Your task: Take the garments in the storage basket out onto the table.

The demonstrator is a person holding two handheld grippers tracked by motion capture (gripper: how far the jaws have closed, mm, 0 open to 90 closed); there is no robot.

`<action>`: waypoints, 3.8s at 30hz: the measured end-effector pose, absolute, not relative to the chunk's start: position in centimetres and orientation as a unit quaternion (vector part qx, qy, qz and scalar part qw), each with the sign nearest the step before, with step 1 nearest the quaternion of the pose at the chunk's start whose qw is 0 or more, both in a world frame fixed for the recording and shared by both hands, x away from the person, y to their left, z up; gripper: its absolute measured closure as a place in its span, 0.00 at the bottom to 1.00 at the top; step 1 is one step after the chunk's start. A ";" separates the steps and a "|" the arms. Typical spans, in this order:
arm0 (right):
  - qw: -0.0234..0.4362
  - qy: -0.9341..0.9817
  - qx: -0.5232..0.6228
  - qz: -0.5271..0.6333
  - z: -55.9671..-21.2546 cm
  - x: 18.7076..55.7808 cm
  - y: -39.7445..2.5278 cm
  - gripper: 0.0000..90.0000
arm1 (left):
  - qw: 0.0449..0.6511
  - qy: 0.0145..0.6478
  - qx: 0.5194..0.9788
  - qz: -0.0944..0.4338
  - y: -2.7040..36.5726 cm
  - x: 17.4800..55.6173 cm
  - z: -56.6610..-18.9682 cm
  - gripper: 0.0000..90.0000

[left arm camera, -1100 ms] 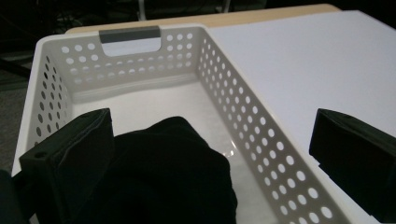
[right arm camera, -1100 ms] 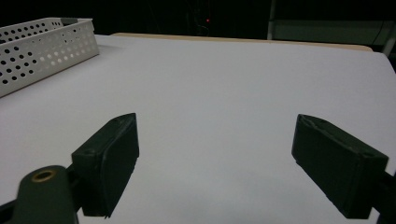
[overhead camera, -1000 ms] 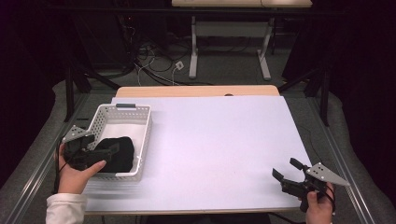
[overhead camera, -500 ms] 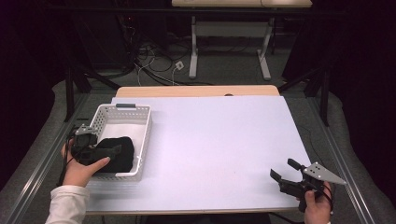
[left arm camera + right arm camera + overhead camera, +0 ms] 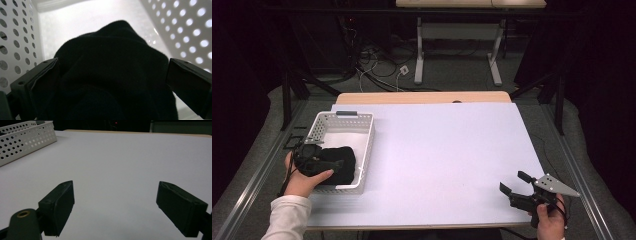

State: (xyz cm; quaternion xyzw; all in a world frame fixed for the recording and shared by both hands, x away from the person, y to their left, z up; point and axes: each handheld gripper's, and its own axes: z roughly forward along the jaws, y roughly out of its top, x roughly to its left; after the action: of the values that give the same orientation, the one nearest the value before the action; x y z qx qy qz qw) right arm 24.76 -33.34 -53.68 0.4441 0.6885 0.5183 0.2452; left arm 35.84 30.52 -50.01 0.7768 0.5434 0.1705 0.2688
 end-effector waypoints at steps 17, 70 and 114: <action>0.238 0.693 0.443 0.517 -53.8 24.9 -33.3 0.16 | 0.227 0.542 0.794 0.155 29.9 36.4 -50.4 0.02; 0.219 0.689 0.454 0.521 -54.0 25.1 -33.7 0.16 | 0.286 0.549 0.762 0.189 31.3 35.2 -48.5 0.77; 0.219 0.688 0.455 0.520 -54.1 25.2 -33.8 0.16 | 0.447 0.539 0.659 0.275 31.7 32.8 -43.1 0.77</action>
State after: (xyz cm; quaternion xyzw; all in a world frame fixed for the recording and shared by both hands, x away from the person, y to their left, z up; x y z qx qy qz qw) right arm 25.19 -33.76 -54.08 0.4553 0.6885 0.5201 0.2195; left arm 32.80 31.73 -43.05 0.6594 0.5386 0.2748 0.4467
